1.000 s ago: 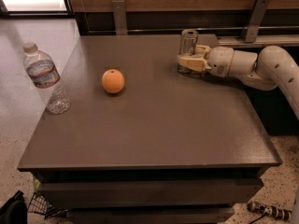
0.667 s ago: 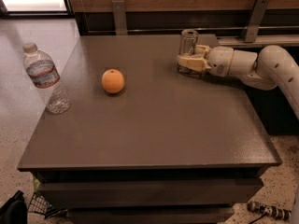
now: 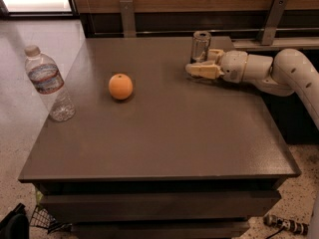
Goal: Place redbull can upright
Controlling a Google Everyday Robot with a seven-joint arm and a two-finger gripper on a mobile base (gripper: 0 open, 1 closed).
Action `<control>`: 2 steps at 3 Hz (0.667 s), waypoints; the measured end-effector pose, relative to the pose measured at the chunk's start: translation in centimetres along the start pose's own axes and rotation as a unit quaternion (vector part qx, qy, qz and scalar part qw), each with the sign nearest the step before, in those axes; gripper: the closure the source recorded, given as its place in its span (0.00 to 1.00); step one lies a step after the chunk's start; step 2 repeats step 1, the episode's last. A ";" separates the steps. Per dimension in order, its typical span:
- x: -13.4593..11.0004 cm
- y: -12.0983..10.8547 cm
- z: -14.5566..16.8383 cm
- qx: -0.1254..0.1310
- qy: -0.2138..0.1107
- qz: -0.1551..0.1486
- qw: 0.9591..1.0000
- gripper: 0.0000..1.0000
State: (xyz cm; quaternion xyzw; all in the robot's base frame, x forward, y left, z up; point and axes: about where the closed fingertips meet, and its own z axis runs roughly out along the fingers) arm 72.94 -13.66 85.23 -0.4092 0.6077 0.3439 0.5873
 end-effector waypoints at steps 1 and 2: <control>0.0 0.1 0.2 -0.002 0.000 0.000 1.000 0.00; 0.0 0.1 0.2 -0.002 0.000 0.000 1.000 0.00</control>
Offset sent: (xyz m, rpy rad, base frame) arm 0.0000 0.0000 0.0000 0.0000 0.0000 0.0000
